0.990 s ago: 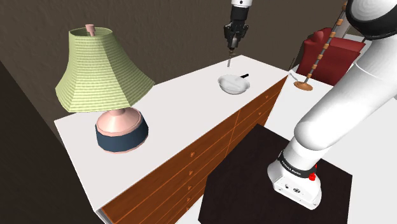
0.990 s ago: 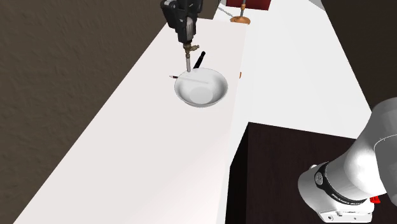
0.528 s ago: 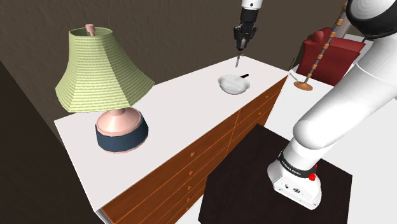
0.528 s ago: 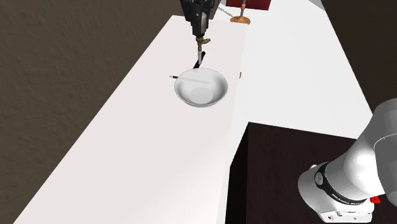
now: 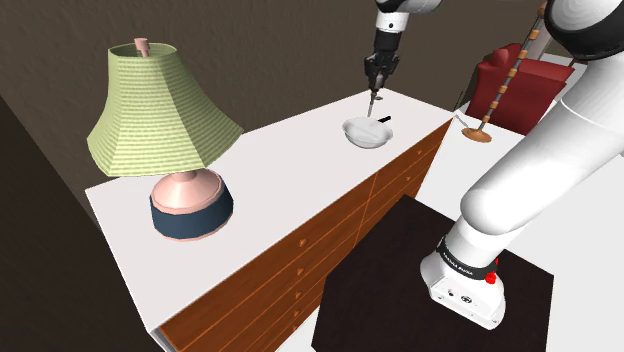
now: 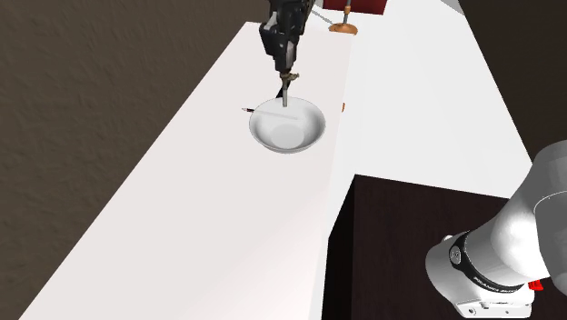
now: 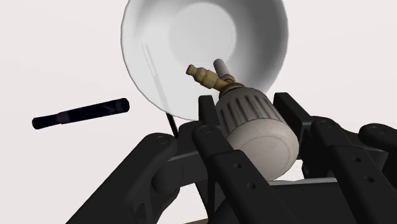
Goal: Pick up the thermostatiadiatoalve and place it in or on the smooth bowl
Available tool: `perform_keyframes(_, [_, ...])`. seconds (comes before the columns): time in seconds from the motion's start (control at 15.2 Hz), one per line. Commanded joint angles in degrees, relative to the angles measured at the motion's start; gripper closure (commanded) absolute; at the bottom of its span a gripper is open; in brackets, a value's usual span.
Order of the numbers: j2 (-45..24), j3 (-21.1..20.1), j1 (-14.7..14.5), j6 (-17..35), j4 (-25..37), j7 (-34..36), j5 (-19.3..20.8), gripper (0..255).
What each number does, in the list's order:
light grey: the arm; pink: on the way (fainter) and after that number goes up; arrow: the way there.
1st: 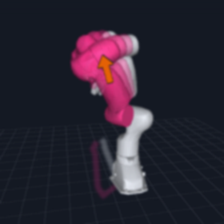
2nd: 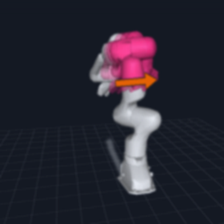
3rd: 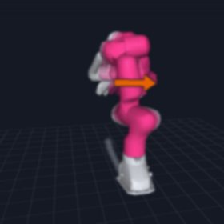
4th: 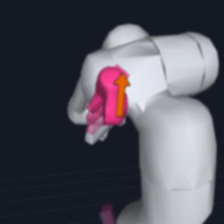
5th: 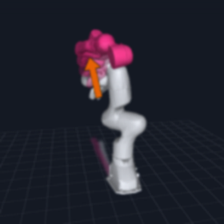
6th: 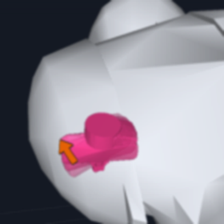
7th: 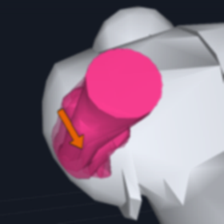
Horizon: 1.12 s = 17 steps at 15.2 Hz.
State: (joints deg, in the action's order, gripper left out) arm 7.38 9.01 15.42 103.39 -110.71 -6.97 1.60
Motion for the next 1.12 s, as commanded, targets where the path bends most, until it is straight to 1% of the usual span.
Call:
perform_keyframes(0.0, [0.2,0.0,0.0,1.5,-1.7,0.0,0.0,255])
perform_keyframes(0.59, [-0.7,0.1,0.1,8.3,-7.6,0.0,0.0,255])
perform_keyframes(1.06, [-0.7,0.1,0.1,8.3,-7.6,0.0,0.0,255])
